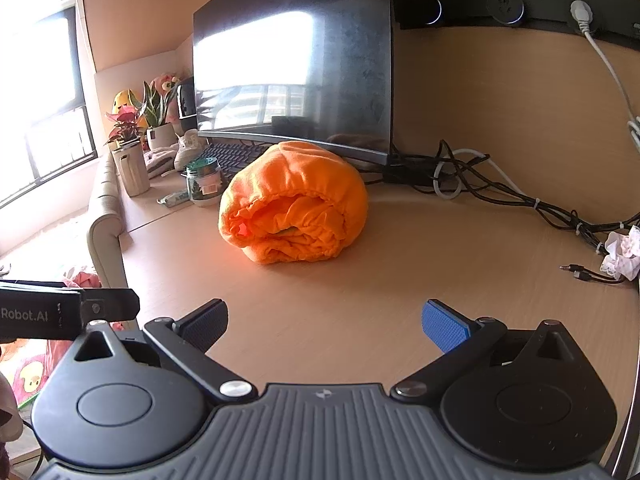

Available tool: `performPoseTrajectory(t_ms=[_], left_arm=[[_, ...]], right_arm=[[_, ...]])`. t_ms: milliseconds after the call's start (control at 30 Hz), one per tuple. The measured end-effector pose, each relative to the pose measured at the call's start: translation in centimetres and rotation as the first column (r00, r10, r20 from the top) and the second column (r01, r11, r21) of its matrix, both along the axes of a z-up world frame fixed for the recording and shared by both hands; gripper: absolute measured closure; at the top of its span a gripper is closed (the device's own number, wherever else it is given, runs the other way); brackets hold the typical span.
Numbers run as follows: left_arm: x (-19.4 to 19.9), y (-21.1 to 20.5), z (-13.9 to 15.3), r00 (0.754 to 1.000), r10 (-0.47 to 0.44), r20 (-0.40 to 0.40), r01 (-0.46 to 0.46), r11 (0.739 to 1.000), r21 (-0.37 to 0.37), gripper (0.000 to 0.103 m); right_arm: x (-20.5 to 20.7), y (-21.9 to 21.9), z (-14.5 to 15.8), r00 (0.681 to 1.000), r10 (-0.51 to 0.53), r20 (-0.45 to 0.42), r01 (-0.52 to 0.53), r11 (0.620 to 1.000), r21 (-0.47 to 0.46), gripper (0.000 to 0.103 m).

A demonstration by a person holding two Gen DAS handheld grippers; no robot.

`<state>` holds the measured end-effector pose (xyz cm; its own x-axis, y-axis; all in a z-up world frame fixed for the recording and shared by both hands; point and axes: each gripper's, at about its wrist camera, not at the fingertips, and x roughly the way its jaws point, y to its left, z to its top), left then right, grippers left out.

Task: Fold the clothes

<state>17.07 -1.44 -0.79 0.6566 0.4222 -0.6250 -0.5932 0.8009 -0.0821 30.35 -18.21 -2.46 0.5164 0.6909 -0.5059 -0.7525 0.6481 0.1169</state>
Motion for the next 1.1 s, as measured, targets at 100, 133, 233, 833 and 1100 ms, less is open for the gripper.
performPoseTrajectory(t_ms=[100,133,233,833,1100], left_arm=[[0.1,0.0,0.0,1.000,-0.003,0.000,0.003,1.000,-0.002,0.000],[0.2,0.0,0.0,1.000,-0.004,0.000,0.004,1.000,-0.001,0.000],[0.3,-0.1,-0.1,1.000,-0.007,-0.003,0.007,1.000,-0.001,0.000],[1.1,0.7,-0.7,0.999,-0.020,-0.025,0.020,1.000,-0.010,0.000],[1.8,1.3,-1.1,0.999,-0.045,-0.027,0.044,0.999,-0.009,0.000]], right_arm=[[0.0,0.0,0.0,1.000,-0.003,0.003,0.003,1.000,-0.003,0.000],[0.1,0.0,0.0,1.000,-0.005,0.002,0.005,1.000,-0.002,0.000],[0.2,-0.1,-0.1,1.000,-0.009,-0.001,0.009,1.000,-0.002,0.000],[1.2,-0.6,0.3,0.999,-0.034,0.025,0.033,0.999,0.004,0.000],[1.5,-0.5,-0.3,1.000,-0.024,-0.001,0.024,1.000,-0.007,0.000]])
